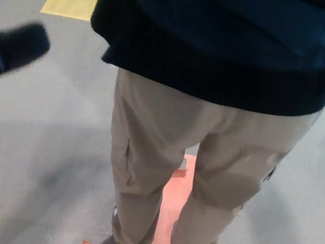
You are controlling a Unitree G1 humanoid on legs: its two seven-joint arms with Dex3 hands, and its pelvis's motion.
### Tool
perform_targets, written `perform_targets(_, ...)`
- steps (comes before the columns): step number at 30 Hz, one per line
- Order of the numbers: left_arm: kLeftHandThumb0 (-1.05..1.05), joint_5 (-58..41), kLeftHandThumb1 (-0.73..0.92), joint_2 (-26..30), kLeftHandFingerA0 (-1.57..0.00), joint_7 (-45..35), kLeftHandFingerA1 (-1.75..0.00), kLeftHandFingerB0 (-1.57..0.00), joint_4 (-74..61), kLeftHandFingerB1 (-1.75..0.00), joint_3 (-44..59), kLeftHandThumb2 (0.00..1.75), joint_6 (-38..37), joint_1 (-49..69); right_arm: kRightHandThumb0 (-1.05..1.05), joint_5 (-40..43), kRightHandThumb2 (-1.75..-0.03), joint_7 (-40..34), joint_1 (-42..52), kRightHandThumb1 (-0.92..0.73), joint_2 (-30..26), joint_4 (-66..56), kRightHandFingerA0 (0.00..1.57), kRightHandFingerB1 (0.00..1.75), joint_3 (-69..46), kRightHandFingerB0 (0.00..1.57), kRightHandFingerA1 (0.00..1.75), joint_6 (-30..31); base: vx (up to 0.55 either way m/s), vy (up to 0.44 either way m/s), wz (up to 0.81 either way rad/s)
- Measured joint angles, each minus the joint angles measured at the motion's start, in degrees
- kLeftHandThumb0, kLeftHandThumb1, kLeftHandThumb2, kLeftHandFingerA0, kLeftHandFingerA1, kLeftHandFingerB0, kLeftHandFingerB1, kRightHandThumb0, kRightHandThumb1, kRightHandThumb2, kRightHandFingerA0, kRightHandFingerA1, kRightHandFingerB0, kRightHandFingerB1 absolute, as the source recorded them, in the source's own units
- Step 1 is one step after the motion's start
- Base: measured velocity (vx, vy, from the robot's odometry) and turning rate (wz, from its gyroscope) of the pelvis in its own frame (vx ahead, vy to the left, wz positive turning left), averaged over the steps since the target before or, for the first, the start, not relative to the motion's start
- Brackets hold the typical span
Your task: A person hands a coat to the robot and the robot grabs it with both hands and holds it while the person wears the coat.
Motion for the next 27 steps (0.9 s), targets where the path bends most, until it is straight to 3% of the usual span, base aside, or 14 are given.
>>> perform_targets(3, -0.92, 1.0, 0.92, -1.1, 0.0, 1.9, -0.09, 0.0, 1.2, -0.04, -1.0, 1.19, -0.5, 4.1, -0.88, -0.3, -1.15, -1.0, 7.6, -0.81, 1.1, -3.1, 0.0, 0.12, 0.7, 0.0, 0.16, -1.8, 0.0, 0.0, 0.0)
perform_targets(4, -0.9, 1.4, 0.92, -1.2, 0.0, 2.9, -0.14, 0.0, 2.2, -0.05, -1.6, 1.21, -0.8, 6.1, -0.82, -0.5, -0.99, -1.6, 11.4, -0.74, 1.6, -4.5, 0.0, 0.01, 1.2, 0.0, 0.13, -2.6, 0.0, 0.0, 0.0)
perform_targets(5, -0.89, 2.0, 0.92, -1.3, 0.0, 4.0, -0.16, 0.0, 3.6, -0.05, -2.3, 1.21, -1.3, 8.2, -0.98, -0.8, -1.14, -2.2, 15.2, -0.86, 2.1, -5.9, 0.0, 0.04, 1.7, 0.0, 0.12, -3.4, 0.0, 0.0, 0.0)
perform_targets(7, -0.91, 2.8, 0.92, -1.3, 0.0, 5.5, -0.17, 0.0, 5.4, -0.05, -3.3, 1.2, -1.9, 10.4, -0.88, -1.2, -1.14, -3.0, 19.6, -0.8, 2.3, -7.3, 0.0, 0.12, 2.3, 0.0, 0.21, -4.3, 0.0, 0.0, 0.0)
perform_targets(10, -0.91, 4.5, 0.92, -1.2, 0.0, 8.5, -0.19, 0.0, 9.9, -0.06, -5.5, 1.21, -2.9, 14.2, -0.92, -2.4, -1.15, -5.0, 26.7, -0.84, 2.8, -8.4, 0.01, 0.06, 3.7, 0.0, 0.21, -6.2, 0.0, 0.0, 0.0)
perform_targets(11, -0.87, 4.9, 0.92, -1.2, 0.0, 9.3, -0.22, 0.0, 11.1, -0.1, -6.1, 1.23, -3.1, 15.1, -0.92, -2.7, -1.19, -5.6, 28.1, -0.89, 3.0, -8.5, 0.0, 0.07, 4.1, 0.0, 0.13, -6.7, 0.0, 0.0, 0.0)
perform_targets(14, -0.81, 7.2, 0.86, -0.9, -0.01, 11.9, -0.3, -0.1, 17.7, -0.21, -9.5, 1.2, -3.6, 18.3, -0.94, -4.1, -1.19, -8.2, 33.4, -0.89, 3.5, -7.4, 0.0, 0.04, 6.0, 0.0, 0.11, -8.9, 0.0, 0.0, 0.0)
perform_targets(15, -0.81, 8.1, 0.92, -0.6, -0.02, 12.5, -0.36, -0.1, 20.6, -0.23, -11.0, 0.84, -3.6, 19.2, -0.82, -4.6, -0.73, -8.9, 34.9, -0.92, 3.7, -6.2, 0.0, 0.12, 6.7, 0.0, 0.27, -9.7, 0.0, 0.0, 0.0)
perform_targets(16, -0.81, 8.8, 0.92, -0.5, -0.02, 13.0, -0.36, -0.1, 22.3, -0.23, -11.8, 0.84, -3.6, 19.7, -0.82, -4.9, -0.73, -9.4, 35.8, -0.92, 3.8, -5.5, 0.0, 0.12, 7.1, 0.0, 0.27, -10.2, 0.0, 0.0, 0.0)
perform_targets(17, -0.86, 9.7, 0.86, -0.2, -0.06, 13.5, -0.47, -0.1, 24.3, -0.35, -13.0, 1.18, -3.6, 20.1, -0.9, -5.2, -1.15, -10.0, 36.6, -0.81, 3.9, -4.5, 0.02, 0.09, 7.6, 0.0, 0.26, -10.9, 0.0, 0.0, 0.0)
perform_targets(18, -0.35, 11.0, 0.52, 0.3, -0.05, 14.1, -0.51, 0.0, 27.8, -0.48, -14.6, 1.13, -3.6, 20.3, -0.92, -5.6, -1.13, -10.9, 37.3, -0.8, 4.2, -2.6, 0.06, 0.08, 8.3, 0.05, 0.31, -11.9, 0.0, 0.0, 0.0)
perform_targets(19, -0.82, 11.4, 0.92, 0.6, -0.25, 14.2, -0.42, -0.17, 29.3, -0.29, -15.3, 0.77, -3.6, 20.2, -0.93, -5.8, -1.13, -11.2, 37.4, -0.81, 4.3, -1.5, 0.07, 0.08, 8.6, 0.06, 0.27, -12.3, 0.0, 0.0, 0.0)
perform_targets(22, -0.79, 12.4, 0.92, 1.2, -0.2, 14.2, -0.37, -0.22, 36.5, -0.3, -17.9, 0.76, -3.2, 17.7, -0.87, -5.9, -1.08, -11.4, 37.4, -0.76, 4.6, 3.3, 0.07, 0.19, 9.3, 0.08, 0.33, -13.4, 0.0, 0.0, 0.0)
perform_targets(27, -0.85, 12.1, 0.92, 1.7, -0.25, 11.4, -0.37, -0.25, 45.3, -0.32, -20.2, 0.8, -2.8, 11.0, -0.83, -4.7, -1.05, -9.7, 35.0, -0.71, 4.6, 11.3, 0.05, 0.25, 10.2, 0.1, 0.37, -14.5, 0.0, 0.0, 0.0)
